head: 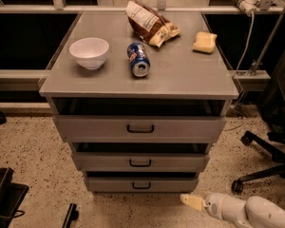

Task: Close middle drawer

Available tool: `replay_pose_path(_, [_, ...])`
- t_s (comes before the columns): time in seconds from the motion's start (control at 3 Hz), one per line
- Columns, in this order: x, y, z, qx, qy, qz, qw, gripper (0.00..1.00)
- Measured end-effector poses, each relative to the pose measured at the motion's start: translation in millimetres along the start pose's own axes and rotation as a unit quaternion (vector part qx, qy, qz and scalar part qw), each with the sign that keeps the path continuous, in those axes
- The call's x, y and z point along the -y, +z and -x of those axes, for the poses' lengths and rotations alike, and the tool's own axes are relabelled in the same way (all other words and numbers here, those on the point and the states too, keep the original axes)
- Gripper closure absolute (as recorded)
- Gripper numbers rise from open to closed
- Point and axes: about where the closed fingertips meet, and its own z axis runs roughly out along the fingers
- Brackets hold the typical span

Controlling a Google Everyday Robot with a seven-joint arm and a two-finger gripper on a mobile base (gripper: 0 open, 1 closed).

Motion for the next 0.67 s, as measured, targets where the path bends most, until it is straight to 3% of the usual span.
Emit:
replay_pose_path(0.33, [0.0, 0.0, 0.0, 0.000, 0.000, 0.000, 1.0000, 0.00])
replay_pose_path(0.67, [0.0, 0.0, 0.0, 0.000, 0.000, 0.000, 1.0000, 0.00])
